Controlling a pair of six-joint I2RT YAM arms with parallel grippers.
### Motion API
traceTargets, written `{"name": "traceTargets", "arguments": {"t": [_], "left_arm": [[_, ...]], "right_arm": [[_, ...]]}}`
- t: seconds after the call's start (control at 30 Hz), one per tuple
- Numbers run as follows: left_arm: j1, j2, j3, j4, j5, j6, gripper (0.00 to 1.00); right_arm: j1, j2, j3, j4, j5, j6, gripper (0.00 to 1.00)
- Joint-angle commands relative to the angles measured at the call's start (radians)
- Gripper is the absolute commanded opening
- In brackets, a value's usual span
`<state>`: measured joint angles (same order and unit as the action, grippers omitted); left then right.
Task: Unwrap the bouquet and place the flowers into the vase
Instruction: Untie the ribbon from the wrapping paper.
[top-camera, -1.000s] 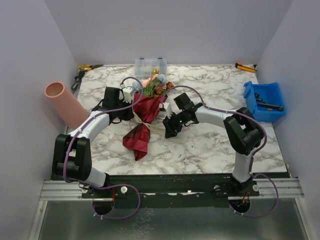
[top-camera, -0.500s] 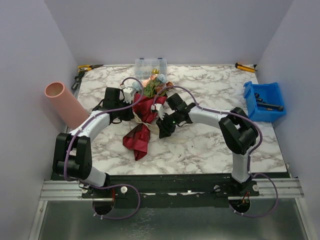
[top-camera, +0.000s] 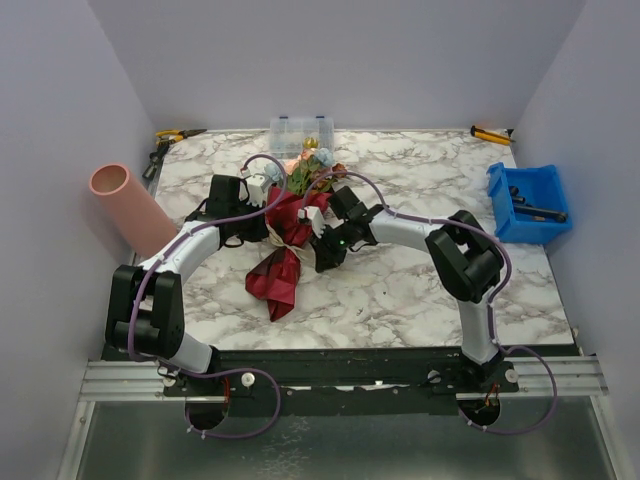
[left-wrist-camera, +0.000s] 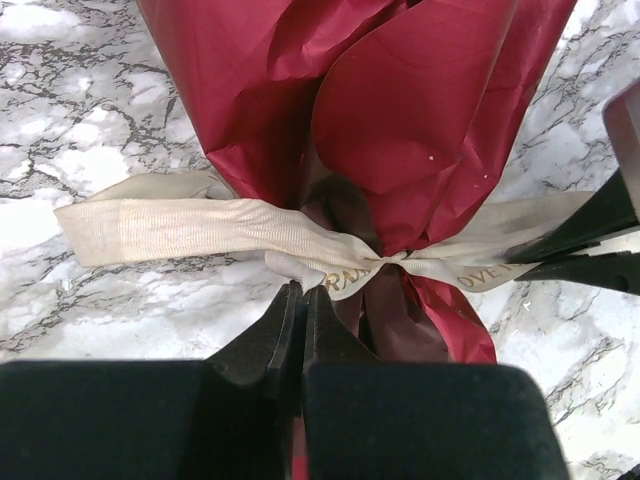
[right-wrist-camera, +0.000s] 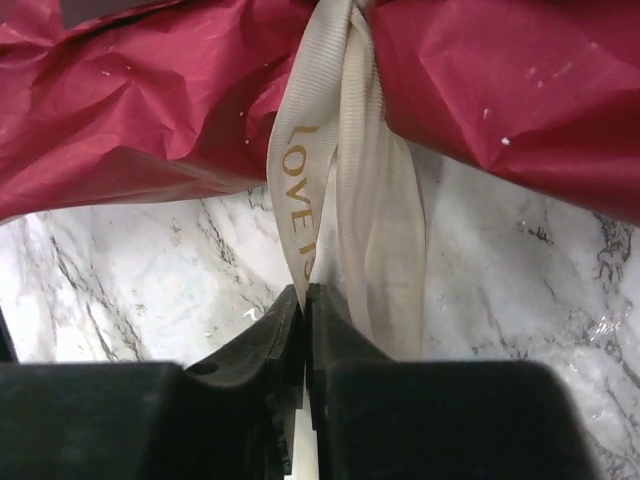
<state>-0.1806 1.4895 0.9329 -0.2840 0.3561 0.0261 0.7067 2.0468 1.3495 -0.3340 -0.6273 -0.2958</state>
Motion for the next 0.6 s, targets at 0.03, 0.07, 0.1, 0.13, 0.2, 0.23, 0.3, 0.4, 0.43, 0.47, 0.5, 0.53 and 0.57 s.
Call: {"name": "traceTargets", "arguments": {"t": [0.03,0.07,0.1,0.13,0.2,0.23,0.3,0.4,0.43,0.47,0.5,0.53,0.57], "left_arm": [[0.003,-0.001,-0.002,0.015,0.031,-0.007,0.0],[0.002,-0.002,-0.002,0.015,0.024,-0.009,0.0],[0.003,-0.004,0.0,0.015,0.018,-0.01,0.0],[0.003,-0.005,0.001,0.016,0.005,-0.012,0.0],[0.004,-0.007,0.004,0.015,-0.03,-0.015,0.0],[0.004,-0.005,0.005,0.016,-0.049,-0.015,0.0],[0.007,-0.002,0.008,0.016,-0.086,-0.018,0.0],[0.008,0.009,0.012,0.019,-0.141,-0.018,0.0],[0.009,0.015,0.013,0.02,-0.162,-0.017,0.0],[0.009,0.021,0.015,0.02,-0.179,-0.017,0.0],[0.01,0.026,0.015,0.02,-0.193,-0.016,0.0],[0.011,0.032,0.016,0.019,-0.207,-0.015,0.0],[0.013,0.035,0.017,0.019,-0.221,-0.015,0.0]], "right_arm": [[0.007,0.009,-0.014,0.02,0.11,0.017,0.01],[0.006,-0.009,-0.029,0.028,0.127,0.014,0.01],[0.004,-0.033,-0.048,0.035,0.138,0.012,0.01],[-0.001,-0.053,-0.063,0.041,0.147,0.011,0.01],[-0.015,-0.102,-0.097,0.052,0.16,0.011,0.0],[-0.023,-0.127,-0.114,0.056,0.169,0.013,0.0],[-0.043,-0.168,-0.148,0.069,0.186,0.015,0.0],[-0.077,-0.214,-0.194,0.085,0.194,0.017,0.0],[-0.086,-0.221,-0.204,0.084,0.196,0.015,0.0],[-0.092,-0.227,-0.21,0.078,0.196,0.013,0.0],[-0.095,-0.231,-0.216,0.074,0.197,0.012,0.0],[-0.1,-0.238,-0.224,0.072,0.199,0.011,0.0],[-0.102,-0.245,-0.231,0.072,0.203,0.008,0.0]]}}
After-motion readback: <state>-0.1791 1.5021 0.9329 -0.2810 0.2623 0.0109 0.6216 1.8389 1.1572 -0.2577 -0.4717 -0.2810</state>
